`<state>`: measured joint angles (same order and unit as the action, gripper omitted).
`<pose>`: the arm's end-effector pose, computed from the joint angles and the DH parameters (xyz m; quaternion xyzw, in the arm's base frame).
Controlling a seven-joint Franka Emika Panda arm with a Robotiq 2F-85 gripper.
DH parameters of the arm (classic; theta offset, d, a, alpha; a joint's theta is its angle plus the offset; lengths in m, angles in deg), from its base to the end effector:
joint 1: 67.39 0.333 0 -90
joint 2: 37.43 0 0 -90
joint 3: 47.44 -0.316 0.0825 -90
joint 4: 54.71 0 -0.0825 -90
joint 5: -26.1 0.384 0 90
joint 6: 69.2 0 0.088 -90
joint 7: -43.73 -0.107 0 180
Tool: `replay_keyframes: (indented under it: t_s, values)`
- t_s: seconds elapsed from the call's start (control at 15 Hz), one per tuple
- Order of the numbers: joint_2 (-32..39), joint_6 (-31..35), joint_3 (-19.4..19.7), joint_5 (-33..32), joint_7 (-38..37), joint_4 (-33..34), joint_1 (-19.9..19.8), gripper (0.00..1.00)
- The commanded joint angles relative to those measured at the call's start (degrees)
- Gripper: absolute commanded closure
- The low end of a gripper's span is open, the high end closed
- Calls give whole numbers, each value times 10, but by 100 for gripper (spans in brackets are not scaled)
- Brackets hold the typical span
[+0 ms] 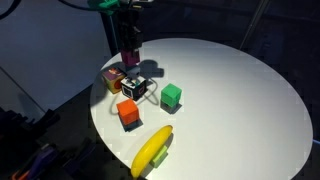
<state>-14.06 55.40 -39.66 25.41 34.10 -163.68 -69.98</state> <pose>0.6040 -0.1072 0.2770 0.9834 -0.1658 -0.0659 0.0315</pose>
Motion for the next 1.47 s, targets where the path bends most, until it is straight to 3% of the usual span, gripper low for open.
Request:
replay_keyframes:
  t_s: [0.0,0.53,1.4]
  values:
    - [-41,7,4,-7,10,-40,-18,71]
    - [-39,-4,28,18,-30,-32,-59,71]
    - [-9,7,70,60,-196,6,-77,71]
